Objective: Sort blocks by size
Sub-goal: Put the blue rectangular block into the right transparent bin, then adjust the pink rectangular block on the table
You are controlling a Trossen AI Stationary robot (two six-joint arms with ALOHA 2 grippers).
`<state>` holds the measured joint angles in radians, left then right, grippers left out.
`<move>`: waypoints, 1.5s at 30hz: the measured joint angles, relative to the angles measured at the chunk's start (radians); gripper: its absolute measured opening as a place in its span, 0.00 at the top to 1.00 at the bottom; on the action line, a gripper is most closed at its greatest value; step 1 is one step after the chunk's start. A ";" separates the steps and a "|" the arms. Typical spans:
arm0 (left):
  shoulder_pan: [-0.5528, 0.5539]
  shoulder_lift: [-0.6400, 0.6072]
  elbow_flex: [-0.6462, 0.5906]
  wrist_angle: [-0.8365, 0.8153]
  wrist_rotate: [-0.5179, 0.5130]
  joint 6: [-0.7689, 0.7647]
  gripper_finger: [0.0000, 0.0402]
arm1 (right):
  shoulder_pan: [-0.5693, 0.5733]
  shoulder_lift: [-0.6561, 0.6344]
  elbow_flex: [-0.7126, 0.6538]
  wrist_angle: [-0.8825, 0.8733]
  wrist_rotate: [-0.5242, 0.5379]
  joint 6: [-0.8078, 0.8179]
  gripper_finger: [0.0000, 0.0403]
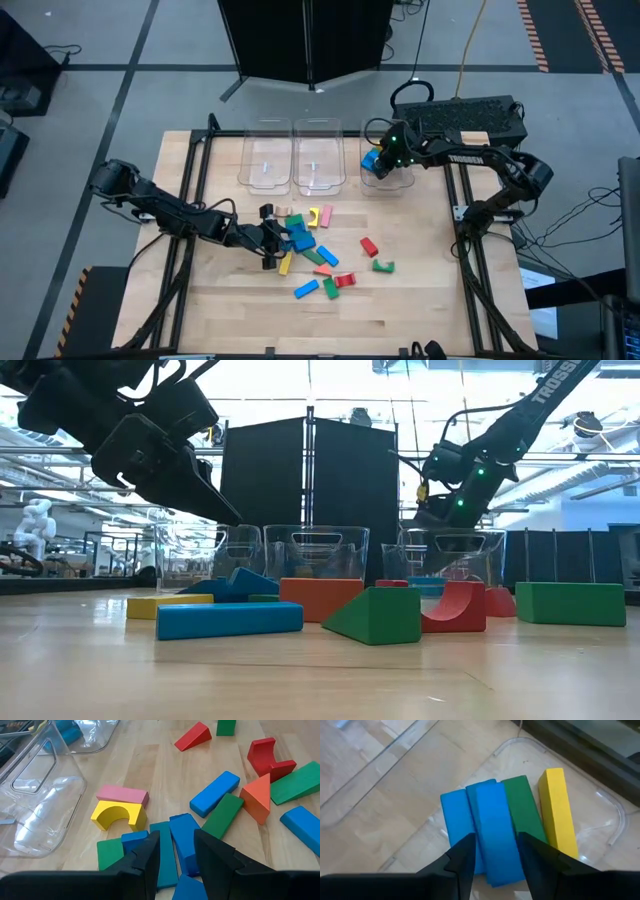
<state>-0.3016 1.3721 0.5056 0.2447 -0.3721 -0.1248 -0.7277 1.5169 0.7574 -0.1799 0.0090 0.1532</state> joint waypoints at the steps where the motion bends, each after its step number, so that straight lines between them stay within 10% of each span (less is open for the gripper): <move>1: 0.000 0.000 0.000 0.000 0.000 0.001 0.69 | 0.000 0.000 0.000 0.001 0.002 0.000 0.64; 22: -0.002 0.000 0.000 -0.030 0.034 0.007 0.69 | 0.089 -0.189 -0.001 -0.035 0.043 -0.007 0.60; 45: -0.002 0.000 0.000 0.010 0.100 0.010 0.69 | 0.637 -0.394 -0.001 -0.081 0.127 0.143 0.60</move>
<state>-0.3035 1.3724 0.5056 0.2552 -0.2724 -0.1150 -0.0908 1.1229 0.7563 -0.2609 0.1360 0.2958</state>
